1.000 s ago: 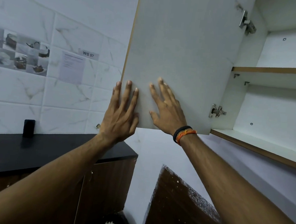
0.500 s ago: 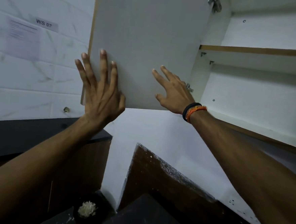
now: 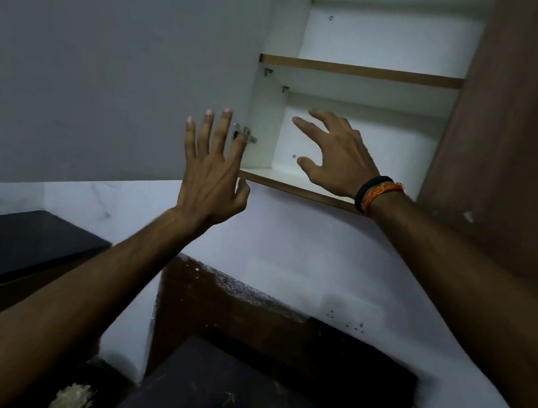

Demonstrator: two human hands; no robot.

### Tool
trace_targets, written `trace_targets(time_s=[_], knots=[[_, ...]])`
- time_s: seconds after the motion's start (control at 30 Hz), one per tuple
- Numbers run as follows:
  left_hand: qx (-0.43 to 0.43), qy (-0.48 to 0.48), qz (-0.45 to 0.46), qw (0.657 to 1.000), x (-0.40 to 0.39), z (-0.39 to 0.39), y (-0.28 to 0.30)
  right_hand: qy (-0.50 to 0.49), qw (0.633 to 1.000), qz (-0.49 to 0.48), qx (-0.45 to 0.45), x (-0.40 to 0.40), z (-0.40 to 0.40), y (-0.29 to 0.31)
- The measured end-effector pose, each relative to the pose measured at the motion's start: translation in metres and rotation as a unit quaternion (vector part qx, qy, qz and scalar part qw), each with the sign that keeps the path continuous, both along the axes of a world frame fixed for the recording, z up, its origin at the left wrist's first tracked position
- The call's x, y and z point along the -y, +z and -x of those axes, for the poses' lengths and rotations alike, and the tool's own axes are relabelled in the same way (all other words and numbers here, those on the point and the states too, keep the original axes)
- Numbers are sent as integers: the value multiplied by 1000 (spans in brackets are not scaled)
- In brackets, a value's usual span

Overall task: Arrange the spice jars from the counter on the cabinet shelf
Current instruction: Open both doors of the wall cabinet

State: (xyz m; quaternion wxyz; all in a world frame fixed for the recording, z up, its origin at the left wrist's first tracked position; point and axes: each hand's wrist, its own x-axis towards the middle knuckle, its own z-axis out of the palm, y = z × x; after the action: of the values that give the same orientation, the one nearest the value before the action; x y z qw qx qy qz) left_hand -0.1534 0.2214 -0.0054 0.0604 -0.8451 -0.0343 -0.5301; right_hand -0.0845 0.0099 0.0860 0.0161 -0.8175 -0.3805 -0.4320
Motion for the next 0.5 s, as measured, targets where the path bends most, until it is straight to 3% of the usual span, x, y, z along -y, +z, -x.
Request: trace_targets(time_s=[0.23, 0.5], knots=[[-50, -192, 24, 980, 86, -51, 2, -148, 984, 48, 90, 89, -3, 5], [-118, -421, 64, 897, 176, -93, 15, -289, 956, 4, 50, 192, -2, 16]])
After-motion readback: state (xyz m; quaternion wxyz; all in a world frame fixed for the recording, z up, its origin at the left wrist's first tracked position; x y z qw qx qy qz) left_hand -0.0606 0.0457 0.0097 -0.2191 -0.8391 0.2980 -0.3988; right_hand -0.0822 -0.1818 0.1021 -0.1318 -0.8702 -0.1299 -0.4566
